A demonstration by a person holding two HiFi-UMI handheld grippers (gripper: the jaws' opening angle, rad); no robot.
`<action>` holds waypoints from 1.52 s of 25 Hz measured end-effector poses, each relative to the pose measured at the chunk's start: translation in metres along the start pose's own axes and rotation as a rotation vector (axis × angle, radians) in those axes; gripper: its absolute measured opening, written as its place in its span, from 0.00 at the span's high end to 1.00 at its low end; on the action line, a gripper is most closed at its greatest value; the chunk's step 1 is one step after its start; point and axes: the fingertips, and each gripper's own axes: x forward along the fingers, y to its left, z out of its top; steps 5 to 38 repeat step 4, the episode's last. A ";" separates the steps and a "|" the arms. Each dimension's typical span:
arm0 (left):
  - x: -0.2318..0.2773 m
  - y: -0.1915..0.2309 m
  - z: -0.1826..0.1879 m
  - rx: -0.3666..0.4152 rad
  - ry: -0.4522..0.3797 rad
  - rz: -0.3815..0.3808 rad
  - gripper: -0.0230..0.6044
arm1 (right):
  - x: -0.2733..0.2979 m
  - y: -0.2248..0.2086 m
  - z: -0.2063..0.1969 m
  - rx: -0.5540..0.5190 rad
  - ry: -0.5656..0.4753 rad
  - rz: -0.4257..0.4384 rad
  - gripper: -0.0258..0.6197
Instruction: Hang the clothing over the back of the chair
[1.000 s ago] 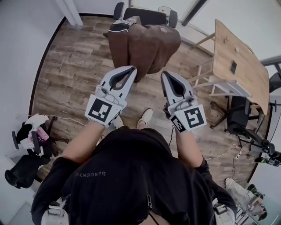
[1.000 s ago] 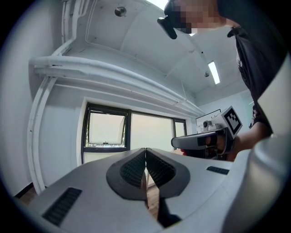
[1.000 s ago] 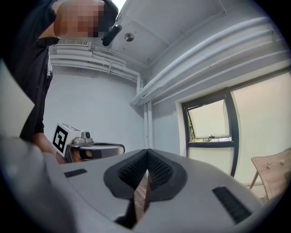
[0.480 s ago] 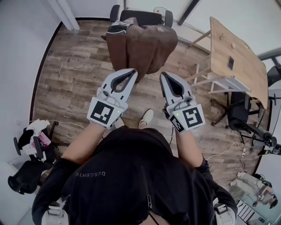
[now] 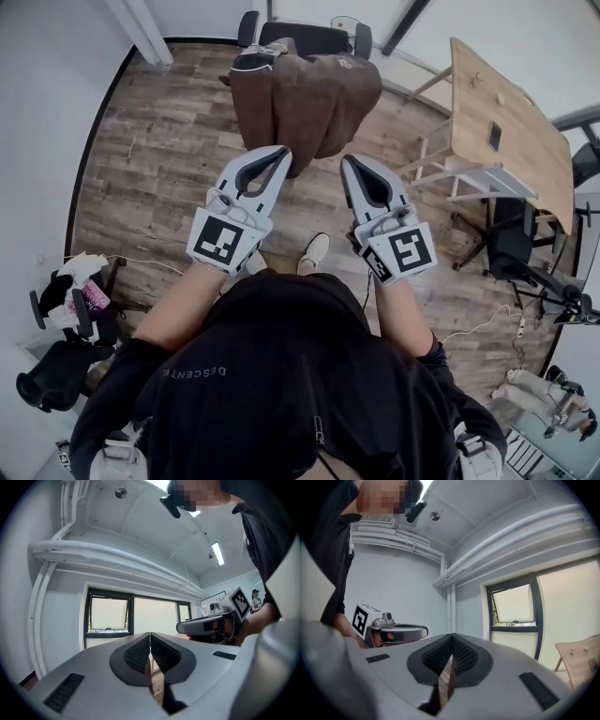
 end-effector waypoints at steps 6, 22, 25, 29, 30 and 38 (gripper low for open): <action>-0.002 0.001 0.000 -0.006 -0.004 0.008 0.93 | 0.000 0.001 0.000 -0.002 0.002 0.002 0.95; -0.002 0.001 0.000 -0.006 -0.004 0.008 0.93 | 0.000 0.001 0.000 -0.002 0.002 0.002 0.95; -0.002 0.001 0.000 -0.006 -0.004 0.008 0.93 | 0.000 0.001 0.000 -0.002 0.002 0.002 0.95; -0.002 0.001 0.000 -0.006 -0.004 0.008 0.93 | 0.000 0.001 0.000 -0.002 0.002 0.002 0.95; -0.002 0.001 0.000 -0.006 -0.004 0.008 0.93 | 0.000 0.001 0.000 -0.002 0.002 0.002 0.95; -0.002 0.001 0.000 -0.006 -0.004 0.008 0.93 | 0.000 0.001 0.000 -0.002 0.002 0.002 0.95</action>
